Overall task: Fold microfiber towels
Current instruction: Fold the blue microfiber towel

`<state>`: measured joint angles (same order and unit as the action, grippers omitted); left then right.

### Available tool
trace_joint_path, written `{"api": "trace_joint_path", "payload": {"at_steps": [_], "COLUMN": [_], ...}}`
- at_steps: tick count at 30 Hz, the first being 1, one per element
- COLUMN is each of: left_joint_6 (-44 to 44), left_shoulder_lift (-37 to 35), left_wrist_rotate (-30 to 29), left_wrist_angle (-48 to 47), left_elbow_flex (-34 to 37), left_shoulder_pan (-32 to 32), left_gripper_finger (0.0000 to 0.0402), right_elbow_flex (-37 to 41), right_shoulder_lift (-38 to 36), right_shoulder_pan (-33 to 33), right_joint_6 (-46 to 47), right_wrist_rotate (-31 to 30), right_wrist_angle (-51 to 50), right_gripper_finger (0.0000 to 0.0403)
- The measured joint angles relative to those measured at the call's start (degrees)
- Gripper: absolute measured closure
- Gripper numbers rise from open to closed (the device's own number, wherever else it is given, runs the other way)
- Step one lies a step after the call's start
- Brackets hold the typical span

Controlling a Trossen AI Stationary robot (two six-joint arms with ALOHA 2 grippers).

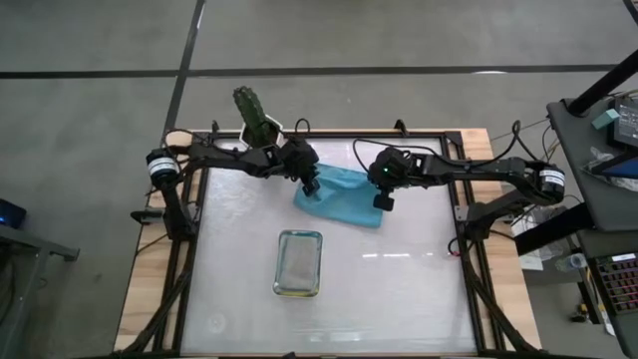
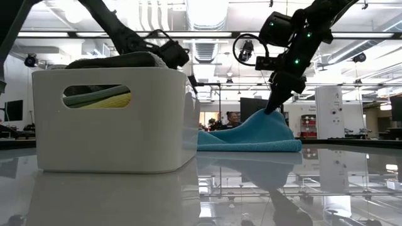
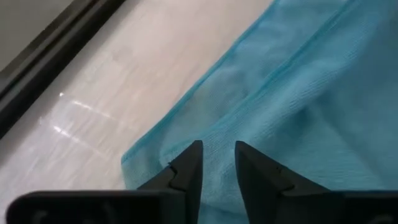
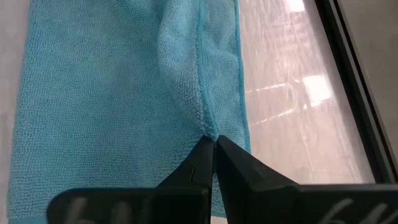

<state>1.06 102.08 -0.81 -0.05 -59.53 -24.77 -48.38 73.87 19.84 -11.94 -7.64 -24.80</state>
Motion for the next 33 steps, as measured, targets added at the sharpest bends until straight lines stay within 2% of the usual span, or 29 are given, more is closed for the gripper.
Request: {"api": "trace_joint_path", "payload": {"at_steps": [4,14,16,20,25,29,33], "left_joint_6": [0.2,0.1,0.0,-1.4,-1.5,-3.4,-6.1], "left_shoulder_lift": [2.6,4.9,4.9,4.9,4.9,3.1,-2.7], "left_wrist_rotate": [-2.8,-2.7,-2.7,-2.6,-2.5,-2.6,-2.5], "left_wrist_angle": [1.1,3.3,3.1,3.1,3.6,3.3,0.3], "left_elbow_flex": [0.1,-0.1,0.0,0.0,0.0,0.1,0.1], "left_shoulder_pan": [0.0,-0.1,-0.1,-0.1,-0.1,0.1,0.7], "left_gripper_finger": [0.0315,0.0319,0.0333,0.0390,0.0401,0.0401,0.0401], "right_elbow_flex": [0.0,0.5,0.5,0.9,1.5,1.8,1.6], "right_shoulder_lift": [0.0,0.1,0.1,0.1,0.1,0.1,-0.6], "right_shoulder_pan": [0.0,0.0,0.0,0.0,0.0,0.0,-0.3], "right_joint_6": [0.0,0.0,-0.1,-0.1,-0.7,-0.6,0.9], "right_wrist_rotate": [0.0,0.0,0.0,0.0,0.0,0.0,0.0], "right_wrist_angle": [0.0,-0.3,-0.4,-0.6,-0.4,-1.4,-3.4], "right_gripper_finger": [0.0394,0.0394,0.0394,0.0394,0.0394,0.0394,0.0394]}}
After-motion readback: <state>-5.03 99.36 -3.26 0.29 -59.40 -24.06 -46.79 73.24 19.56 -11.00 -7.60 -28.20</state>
